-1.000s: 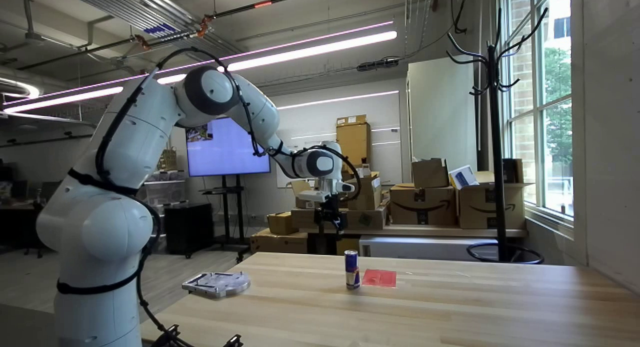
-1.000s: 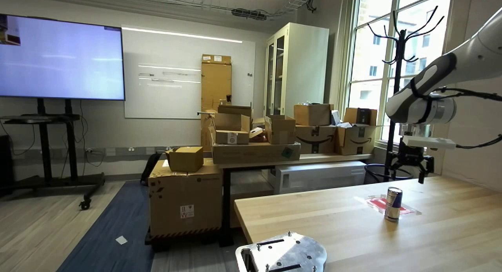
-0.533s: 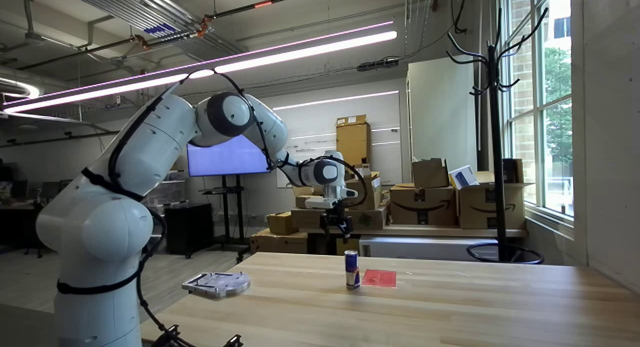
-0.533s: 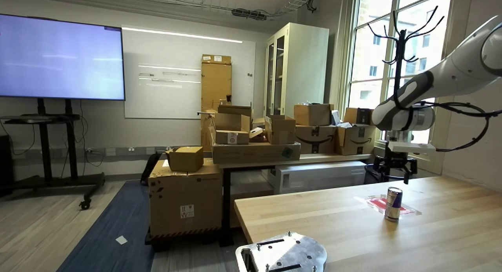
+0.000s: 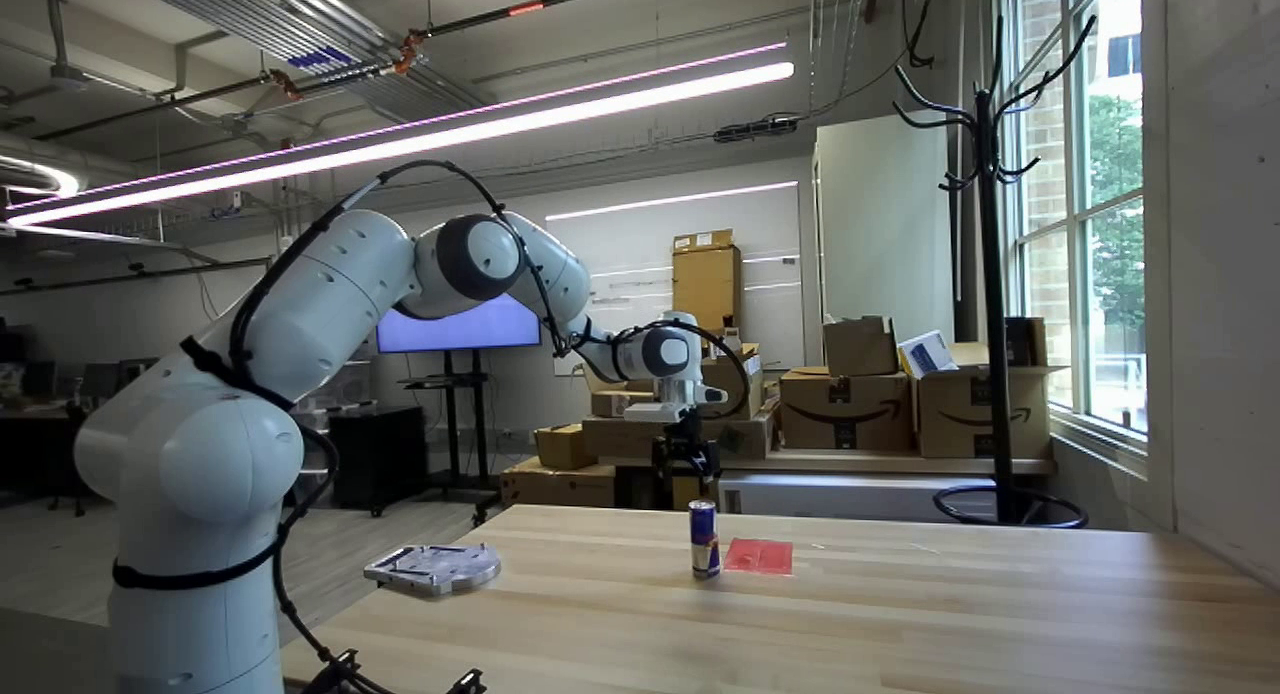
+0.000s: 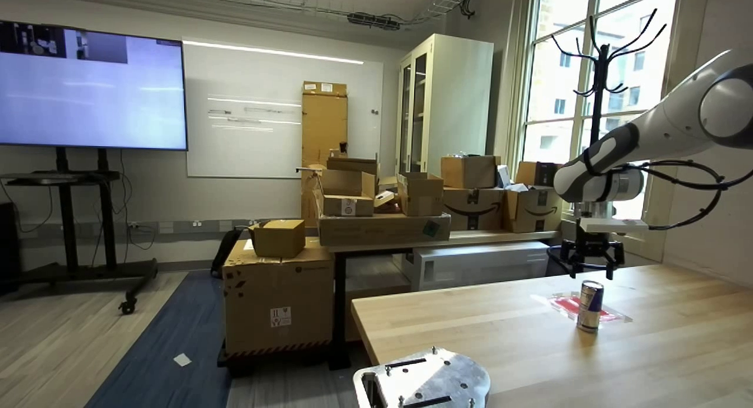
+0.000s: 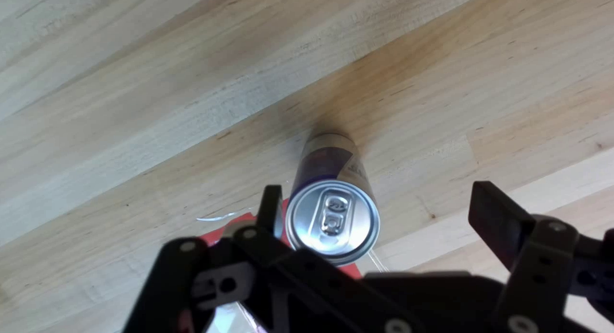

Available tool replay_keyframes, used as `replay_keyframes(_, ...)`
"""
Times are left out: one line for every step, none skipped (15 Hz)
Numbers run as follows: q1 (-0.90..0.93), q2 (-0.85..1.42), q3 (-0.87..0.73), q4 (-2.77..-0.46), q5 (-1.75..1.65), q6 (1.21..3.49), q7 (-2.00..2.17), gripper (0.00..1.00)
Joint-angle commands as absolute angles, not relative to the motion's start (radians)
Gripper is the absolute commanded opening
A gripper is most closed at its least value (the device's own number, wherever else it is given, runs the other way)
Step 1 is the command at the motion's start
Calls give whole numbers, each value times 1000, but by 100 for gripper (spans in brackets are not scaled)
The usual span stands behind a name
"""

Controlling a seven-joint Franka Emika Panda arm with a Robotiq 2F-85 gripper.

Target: Put the energy drink on the metal plate

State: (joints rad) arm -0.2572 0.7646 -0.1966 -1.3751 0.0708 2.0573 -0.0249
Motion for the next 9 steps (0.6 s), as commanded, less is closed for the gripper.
replay_keyframes(-286, 836, -180, -1267, 58, 1989, -16, 100)
replay_keyframes(-289, 848, -181, -1254, 58, 1983, -16, 100)
replay_keyframes(-294, 859, -183, -1241, 58, 1977, -15, 100)
replay_keyframes(-300, 870, -184, -1229, 58, 1972, -15, 100)
replay_keyframes(-307, 878, -181, -1218, 63, 1966, -17, 100)
replay_keyframes(-311, 889, -181, -1206, 63, 1963, -17, 100)
replay_keyframes(-315, 897, -181, -1197, 63, 1961, -16, 100)
replay_keyframes(-319, 907, -178, -1186, 65, 1956, -17, 100)
replay_keyframes(-323, 915, -176, -1175, 67, 1951, -19, 100)
